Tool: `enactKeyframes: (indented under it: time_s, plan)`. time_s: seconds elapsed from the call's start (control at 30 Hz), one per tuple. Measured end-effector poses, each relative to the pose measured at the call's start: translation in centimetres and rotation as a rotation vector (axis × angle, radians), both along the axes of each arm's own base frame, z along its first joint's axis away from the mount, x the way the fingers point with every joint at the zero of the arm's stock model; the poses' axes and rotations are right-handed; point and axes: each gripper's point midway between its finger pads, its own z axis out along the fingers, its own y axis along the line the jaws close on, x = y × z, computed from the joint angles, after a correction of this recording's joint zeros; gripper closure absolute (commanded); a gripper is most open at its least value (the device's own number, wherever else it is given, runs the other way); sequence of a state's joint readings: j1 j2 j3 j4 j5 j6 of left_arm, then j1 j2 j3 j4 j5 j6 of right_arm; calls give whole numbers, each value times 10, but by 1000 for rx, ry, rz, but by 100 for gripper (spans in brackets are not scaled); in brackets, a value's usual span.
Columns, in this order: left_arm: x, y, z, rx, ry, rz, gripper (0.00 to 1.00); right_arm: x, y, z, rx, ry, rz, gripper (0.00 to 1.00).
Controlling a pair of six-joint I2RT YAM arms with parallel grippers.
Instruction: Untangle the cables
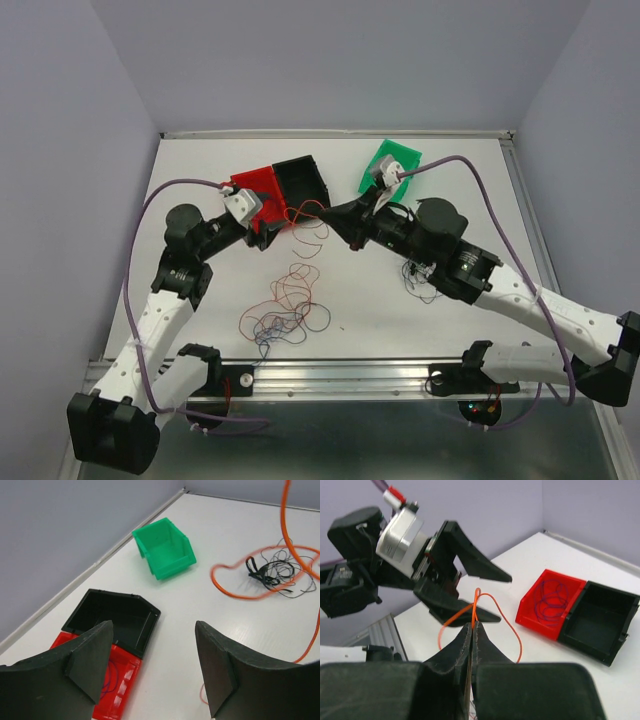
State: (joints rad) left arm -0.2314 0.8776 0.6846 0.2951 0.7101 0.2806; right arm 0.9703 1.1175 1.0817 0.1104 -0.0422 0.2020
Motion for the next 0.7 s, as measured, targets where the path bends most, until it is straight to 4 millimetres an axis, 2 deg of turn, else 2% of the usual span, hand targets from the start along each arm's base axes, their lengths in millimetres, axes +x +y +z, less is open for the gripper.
enactKeyframes:
  time_s: [0.27,0.33,0.5,0.7]
  plan:
    - [-18,-20,-4,-22,-3,-176,21,16,-11,66,108,-74,-111,99]
    - [-20,-23,-8,-21,13,-206,21,21,-12,72,118,-77,-135,99]
    - [-11,-20,-9,-27,18,-162,21,44,-14,65,90,-70,-246,99]
    - [39,17,-13,-44,32,180,21,86,-21,36,-9,-61,-467,99]
